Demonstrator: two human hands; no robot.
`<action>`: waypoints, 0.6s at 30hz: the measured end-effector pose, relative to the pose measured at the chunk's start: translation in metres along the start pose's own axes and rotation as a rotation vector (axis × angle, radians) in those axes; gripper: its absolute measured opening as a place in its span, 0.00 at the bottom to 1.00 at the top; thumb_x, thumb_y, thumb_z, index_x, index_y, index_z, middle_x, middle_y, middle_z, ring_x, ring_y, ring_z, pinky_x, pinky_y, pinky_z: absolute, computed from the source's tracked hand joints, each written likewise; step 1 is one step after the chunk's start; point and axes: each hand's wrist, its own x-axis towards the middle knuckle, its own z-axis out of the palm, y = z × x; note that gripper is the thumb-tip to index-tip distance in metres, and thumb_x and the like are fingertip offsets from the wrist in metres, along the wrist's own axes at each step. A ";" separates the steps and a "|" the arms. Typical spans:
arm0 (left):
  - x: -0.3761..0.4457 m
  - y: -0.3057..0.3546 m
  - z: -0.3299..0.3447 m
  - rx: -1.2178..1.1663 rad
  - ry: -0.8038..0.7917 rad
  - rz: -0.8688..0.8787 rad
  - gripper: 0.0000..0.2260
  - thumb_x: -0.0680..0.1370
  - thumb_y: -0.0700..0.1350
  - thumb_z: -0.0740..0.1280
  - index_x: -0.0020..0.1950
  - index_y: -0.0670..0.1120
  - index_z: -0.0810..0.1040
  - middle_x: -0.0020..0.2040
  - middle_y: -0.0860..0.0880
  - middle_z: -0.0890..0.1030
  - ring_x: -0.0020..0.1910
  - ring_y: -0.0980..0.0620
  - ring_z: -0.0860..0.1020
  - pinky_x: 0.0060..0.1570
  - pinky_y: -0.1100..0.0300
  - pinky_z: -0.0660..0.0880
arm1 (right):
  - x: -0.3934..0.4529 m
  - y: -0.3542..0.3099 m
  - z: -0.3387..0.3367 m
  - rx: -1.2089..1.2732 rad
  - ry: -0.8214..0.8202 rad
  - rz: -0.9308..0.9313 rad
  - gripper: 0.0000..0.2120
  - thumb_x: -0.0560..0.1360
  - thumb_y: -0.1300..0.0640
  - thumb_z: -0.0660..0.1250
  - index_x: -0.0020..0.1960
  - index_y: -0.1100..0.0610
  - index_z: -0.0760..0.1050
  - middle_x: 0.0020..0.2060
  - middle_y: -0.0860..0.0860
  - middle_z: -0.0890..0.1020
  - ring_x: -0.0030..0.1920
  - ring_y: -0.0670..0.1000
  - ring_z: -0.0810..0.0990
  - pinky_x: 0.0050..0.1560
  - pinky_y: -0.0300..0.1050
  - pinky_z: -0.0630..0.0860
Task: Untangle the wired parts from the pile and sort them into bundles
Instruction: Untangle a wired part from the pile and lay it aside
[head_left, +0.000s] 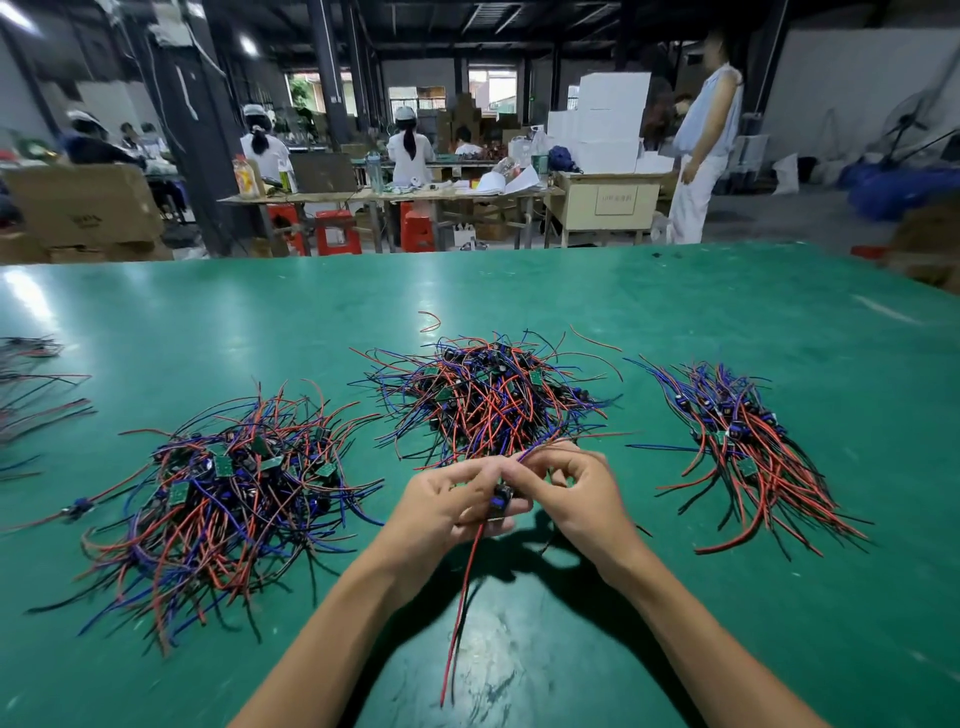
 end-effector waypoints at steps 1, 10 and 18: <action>0.000 0.000 0.000 0.008 -0.013 -0.001 0.17 0.78 0.46 0.69 0.64 0.40 0.80 0.56 0.38 0.85 0.52 0.44 0.85 0.47 0.60 0.81 | 0.000 0.001 0.000 -0.004 0.020 -0.007 0.09 0.71 0.45 0.75 0.39 0.49 0.87 0.38 0.48 0.83 0.38 0.44 0.76 0.40 0.40 0.70; -0.001 -0.007 0.008 0.093 0.080 -0.025 0.09 0.79 0.41 0.70 0.51 0.35 0.85 0.47 0.36 0.86 0.42 0.43 0.86 0.43 0.57 0.83 | -0.006 -0.010 0.006 0.044 -0.088 0.074 0.14 0.83 0.60 0.63 0.46 0.52 0.86 0.44 0.46 0.82 0.42 0.43 0.79 0.42 0.33 0.75; -0.004 -0.001 0.010 0.203 0.004 -0.004 0.07 0.77 0.38 0.71 0.45 0.34 0.86 0.41 0.36 0.85 0.38 0.43 0.86 0.38 0.59 0.81 | 0.000 -0.010 0.004 0.134 0.099 0.200 0.15 0.81 0.57 0.60 0.40 0.54 0.81 0.33 0.45 0.81 0.30 0.45 0.73 0.31 0.39 0.69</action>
